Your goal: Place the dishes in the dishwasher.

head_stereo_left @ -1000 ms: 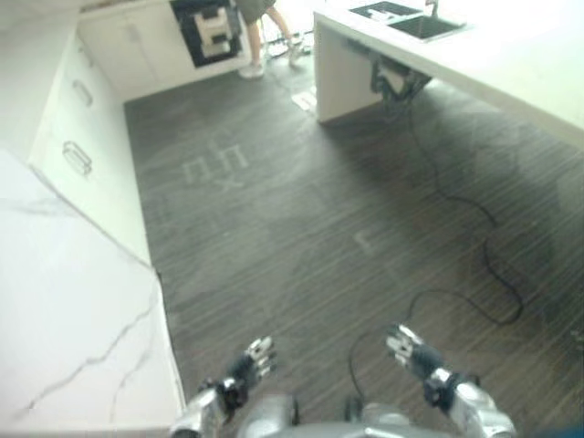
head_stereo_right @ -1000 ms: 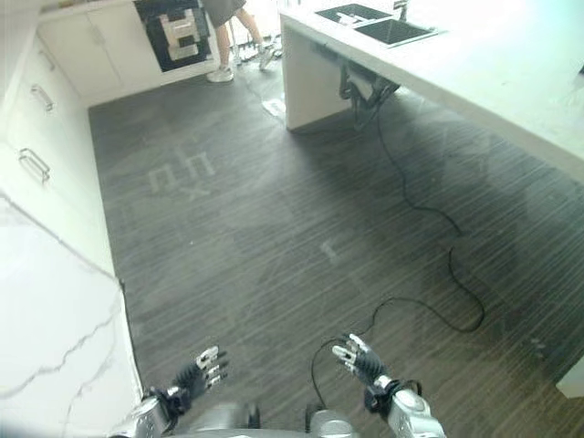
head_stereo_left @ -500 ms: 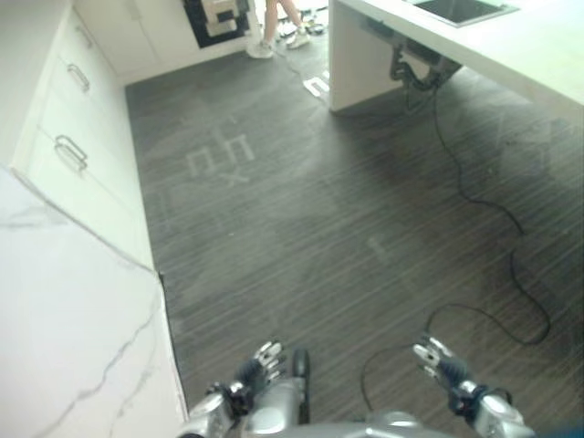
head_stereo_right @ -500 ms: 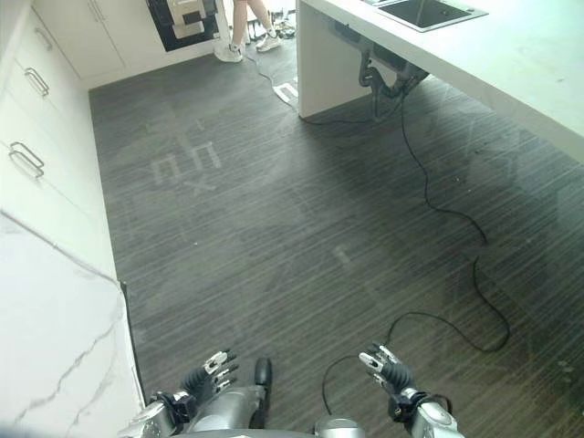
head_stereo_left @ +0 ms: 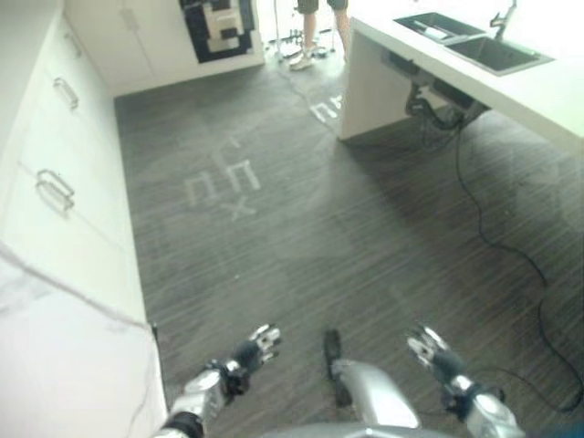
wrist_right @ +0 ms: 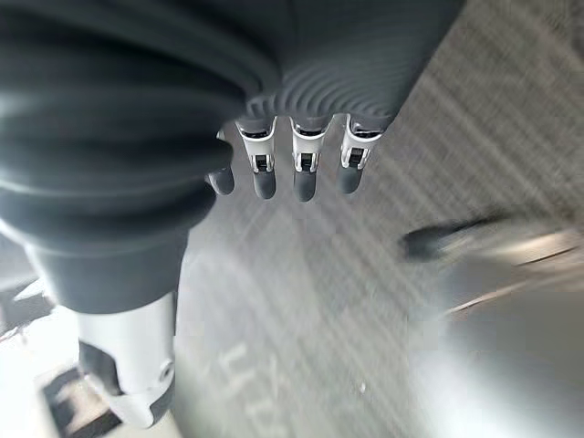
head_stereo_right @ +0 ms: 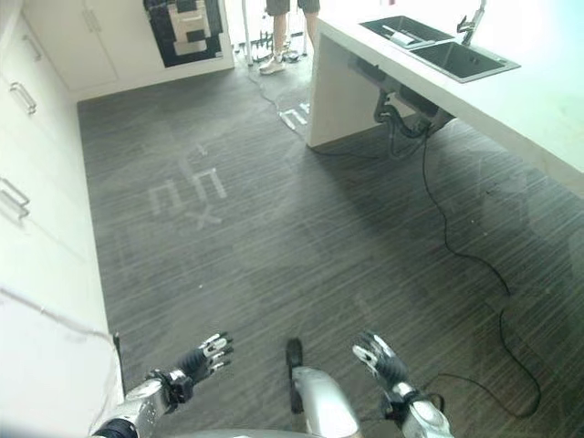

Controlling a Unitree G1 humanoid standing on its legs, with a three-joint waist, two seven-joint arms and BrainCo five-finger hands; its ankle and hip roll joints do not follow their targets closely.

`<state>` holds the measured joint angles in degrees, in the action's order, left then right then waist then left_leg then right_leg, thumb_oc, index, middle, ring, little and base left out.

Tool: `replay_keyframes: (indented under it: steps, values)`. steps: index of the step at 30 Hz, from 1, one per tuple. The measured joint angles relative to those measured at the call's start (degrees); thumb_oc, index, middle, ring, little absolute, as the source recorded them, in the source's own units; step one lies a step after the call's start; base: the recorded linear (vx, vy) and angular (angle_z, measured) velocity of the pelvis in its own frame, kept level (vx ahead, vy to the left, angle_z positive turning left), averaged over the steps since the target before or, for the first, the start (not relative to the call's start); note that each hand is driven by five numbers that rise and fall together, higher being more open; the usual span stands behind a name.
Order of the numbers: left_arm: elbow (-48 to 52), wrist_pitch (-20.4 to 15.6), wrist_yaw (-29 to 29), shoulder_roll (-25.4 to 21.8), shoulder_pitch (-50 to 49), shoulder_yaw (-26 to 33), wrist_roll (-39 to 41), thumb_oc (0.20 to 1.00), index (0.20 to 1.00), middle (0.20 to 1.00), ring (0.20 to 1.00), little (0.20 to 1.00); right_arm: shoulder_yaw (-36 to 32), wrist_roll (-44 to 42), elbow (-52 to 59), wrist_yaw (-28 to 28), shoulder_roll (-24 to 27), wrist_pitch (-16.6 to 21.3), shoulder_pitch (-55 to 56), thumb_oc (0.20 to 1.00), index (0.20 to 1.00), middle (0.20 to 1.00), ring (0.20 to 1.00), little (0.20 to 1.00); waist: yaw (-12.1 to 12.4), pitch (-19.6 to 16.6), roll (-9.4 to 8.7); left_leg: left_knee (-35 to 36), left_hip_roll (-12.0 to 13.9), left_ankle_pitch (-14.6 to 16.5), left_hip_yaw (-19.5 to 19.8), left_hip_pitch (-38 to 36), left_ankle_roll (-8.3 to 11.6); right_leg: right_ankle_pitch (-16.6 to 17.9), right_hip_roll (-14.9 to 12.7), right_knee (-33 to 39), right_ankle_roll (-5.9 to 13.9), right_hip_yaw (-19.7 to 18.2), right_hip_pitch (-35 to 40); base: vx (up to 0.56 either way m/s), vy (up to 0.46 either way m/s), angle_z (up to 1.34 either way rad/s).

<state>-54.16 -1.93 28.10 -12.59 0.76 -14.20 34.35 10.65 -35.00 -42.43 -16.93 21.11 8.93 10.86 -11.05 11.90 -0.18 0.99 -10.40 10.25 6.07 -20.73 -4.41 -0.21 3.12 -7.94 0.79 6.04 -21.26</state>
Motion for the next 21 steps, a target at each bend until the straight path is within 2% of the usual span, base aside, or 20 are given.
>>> replay_keyframes:
  steps: [1,2,3,4,5,7,8,9,10,11,12,13,14,15,16,17,18,19,20,21]
  values:
    - [0.0,-0.2,0.3,0.8,-1.5,-0.8,-1.5,1.000,1.000,1.000,1.000,1.000,0.0,0.0,0.0,-0.1,-0.1,0.0,0.0,1.000,1.000,1.000,1.000,1.000,-0.2,-0.4,1.05,-2.3,0.1,0.1,-0.3,-2.1,0.20,1.7,1.5,-0.4,-2.42,1.3,1.7,0.42,-0.289,-0.12]
    - [0.1,-0.4,0.4,1.0,-2.3,-1.6,-2.1,1.000,1.000,1.000,1.000,1.000,0.0,0.0,0.5,-0.1,-0.1,0.0,0.2,1.000,1.000,1.000,1.000,1.000,-0.5,-1.0,0.82,-5.8,-1.0,0.6,0.1,-3.2,1.65,1.9,1.0,1.3,-5.75,0.7,5.6,0.40,-0.279,-0.11]
    - [0.1,-0.5,0.3,1.6,-2.5,-1.5,-2.1,1.000,1.000,1.000,1.000,1.000,0.0,-0.1,0.3,0.0,0.3,-0.4,-0.7,1.000,1.000,1.000,1.000,1.000,-0.2,-1.0,1.85,-10.8,-1.0,0.9,0.8,-3.3,4.02,7.6,1.1,1.3,-9.59,0.4,7.5,0.49,-0.356,0.16]
    - [0.1,-0.5,0.3,1.5,-2.4,-1.6,-2.1,1.000,1.000,1.000,1.000,1.000,0.1,-0.1,0.3,0.1,0.2,-0.7,-1.2,1.000,1.000,1.000,1.000,1.000,-0.2,-0.9,2.24,-14.6,-0.6,2.1,1.7,-2.8,5.96,8.5,1.3,0.9,-10.30,-0.4,9.2,0.36,-0.272,0.38]
    - [1.5,-1.4,1.5,-0.7,-2.4,-1.6,-1.8,1.000,1.000,1.000,1.000,1.000,0.4,-0.2,0.4,0.1,-1.2,-0.9,-2.1,1.000,1.000,1.000,1.000,1.000,1.4,-1.2,0.64,-17.5,2.1,4.9,0.3,-0.5,5.93,5.9,1.0,2.1,-10.13,-2.2,14.4,0.43,-0.365,0.37]
    - [2.8,-1.9,2.8,-2.3,-2.6,-1.4,-1.8,1.000,1.000,1.000,1.000,1.000,0.6,-1.5,2.3,0.2,-0.7,-0.5,-4.5,1.000,1.000,1.000,1.000,1.000,2.7,-1.4,-0.24,-19.4,4.7,3.9,-0.2,5.8,6.19,4.9,-0.2,4.2,-8.98,-2.6,18.5,0.30,-0.305,-0.02]
    - [3.0,-1.6,3.6,-1.8,-2.5,-1.6,-1.7,1.000,1.000,1.000,1.000,1.000,0.6,-2.2,2.5,0.1,0.7,-0.5,-6.8,1.000,1.000,1.000,1.000,1.000,2.8,-1.5,1.52,-24.6,5.6,1.1,0.5,9.9,7.16,4.5,0.3,2.9,-7.45,-2.5,18.9,0.27,-0.287,-0.26]
    - [3.0,-1.3,4.2,-1.2,-2.1,-1.6,-1.8,1.000,1.000,1.000,1.000,1.000,0.5,-2.3,2.6,0.4,1.6,-0.4,-8.0,1.000,1.000,1.000,1.000,1.000,1.8,-1.5,2.69,-31.5,5.7,-1.2,-0.4,13.2,7.57,2.9,0.9,1.3,-8.27,-1.6,19.0,0.38,-0.385,-0.20]
    - [3.2,-1.3,4.9,-1.2,-1.4,-1.5,-1.8,1.000,1.000,1.000,1.000,1.000,0.4,-2.3,2.3,0.5,1.7,-0.5,-9.1,1.000,1.000,1.000,1.000,1.000,2.0,-1.2,2.64,-40.7,4.7,-5.4,-1.4,17.2,7.41,-1.1,1.3,-2.7,-9.18,0.5,17.8,0.30,-0.312,-0.27]
    - [3.6,-1.3,5.6,-1.9,-0.7,-1.5,-1.8,1.000,1.000,1.000,1.000,1.000,0.5,-2.3,2.2,0.5,1.2,-0.6,-8.9,1.000,1.000,1.000,1.000,1.000,2.6,-1.1,0.71,-49.5,3.3,-12.8,-3.7,21.7,7.70,-4.5,0.9,-2.1,-11.25,-0.4,19.5,0.31,-0.304,-0.31]
    - [3.6,-0.7,6.0,-1.1,-0.7,-1.2,-1.8,1.000,1.000,1.000,1.000,1.000,-0.1,-2.2,0.9,0.6,1.3,-0.8,-8.9,1.000,1.000,1.000,1.000,1.000,3.1,-0.9,1.61,-61.9,4.1,-17.1,-3.4,28.9,6.42,-5.9,2.0,-2.2,-12.16,-1.3,21.1,0.27,-0.191,-0.63]
    - [4.2,-0.3,6.4,-1.4,-0.7,-1.1,-1.8,1.000,1.000,1.000,1.000,1.000,0.0,-2.2,-0.4,0.6,1.0,-1.0,-8.8,1.000,1.000,1.000,1.000,1.000,4.2,-0.6,1.04,-72.0,4.8,-15.6,-4.9,36.2,4.56,-6.7,2.1,-2.2,-13.33,-2.9,23.1,0.28,-0.097,-0.90]
    - [4.5,0.5,6.6,-2.4,-1.4,-1.1,-1.8,1.000,1.000,1.000,1.000,1.000,0.2,-2.2,-0.7,0.4,0.6,-1.1,-8.2,1.000,1.000,1.000,1.000,1.000,5.5,-0.2,-1.64,-65.9,4.8,-12.3,-5.5,39.9,1.94,-7.2,0.8,-0.3,-12.81,-5.4,26.6,0.35,-0.023,-0.85]
    - [4.6,0.8,7.1,-3.3,-1.4,-1.1,-1.8,1.000,1.000,1.000,1.000,1.000,0.0,-2.3,-1.0,0.4,1.0,-0.9,-7.9,1.000,1.000,1.000,1.000,1.000,4.9,-0.2,-2.04,-54.2,5.5,-10.9,-3.5,42.9,1.09,-7.0,0.7,1.9,-9.07,-5.7,29.8,0.42,0.076,-0.70]
    - [4.6,0.8,7.1,-3.7,-1.6,-1.1,-1.7,1.000,1.000,1.000,1.000,1.000,0.2,-2.2,-1.3,0.4,1.1,-0.9,-7.9,1.000,1.000,1.000,1.000,1.000,4.9,-0.3,-2.12,-44.1,5.7,-10.1,-2.6,42.5,0.79,-8.2,0.9,2.0,-8.76,-6.9,31.6,0.45,0.115,-0.60]
    - [4.6,0.8,7.2,-4.1,-2.4,-1.2,-1.7,1.000,1.000,1.000,1.000,1.000,0.9,-2.1,-1.7,0.3,1.2,-0.9,-8.1,1.000,1.000,1.000,1.000,1.000,5.3,-0.5,-1.86,-28.5,6.6,-10.2,-3.5,40.5,1.17,-9.2,1.2,3.1,-7.48,-9.5,34.6,0.51,0.137,-0.91]
    - [4.4,0.8,7.4,-4.2,-3.1,-1.2,-1.6,1.000,1.000,1.000,1.000,1.000,1.8,-2.1,-2.4,0.0,1.5,-0.8,-8.9,1.000,1.000,1.000,1.000,1.000,5.2,-0.5,-0.92,-6.9,6.7,-11.1,-3.0,36.5,2.48,-9.5,1.3,6.4,-6.86,-11.6,38.1,0.49,0.103,-0.90]
    - [4.3,0.7,7.4,-4.2,-3.3,-1.2,-1.5,1.000,1.000,1.000,1.000,1.000,2.5,-2.0,-2.7,-0.1,1.6,-0.9,-9.0,1.000,1.000,1.000,1.000,1.000,5.1,-0.4,-0.43,3.0,5.9,-11.4,-1.0,35.1,2.89,-10.1,1.0,8.5,-5.94,-12.7,40.9,0.49,0.096,-1.09]
    - [4.3,0.1,7.4,-4.0,-4.2,-1.2,-1.1,1.000,1.000,1.000,1.000,1.000,3.0,-1.9,-3.8,-0.7,1.5,-0.9,-9.1,1.000,1.000,1.000,1.000,1.000,7.2,-0.3,0.17,4.6,5.3,-11.4,4.1,35.8,3.56,-11.1,0.2,10.3,-4.15,-15.8,44.6,0.54,0.202,-1.51]
    - [4.8,-0.8,7.5,-3.6,-6.3,0.3,0.6,1.000,1.000,1.000,1.000,1.000,3.4,-1.5,-4.1,-1.4,1.8,-0.7,-8.2,1.000,1.000,1.000,1.000,1.000,9.0,-0.8,0.76,1.5,6.8,-8.2,5.2,35.1,4.66,-12.8,-0.5,11.0,-2.84,-16.4,48.0,0.44,0.223,-1.45]
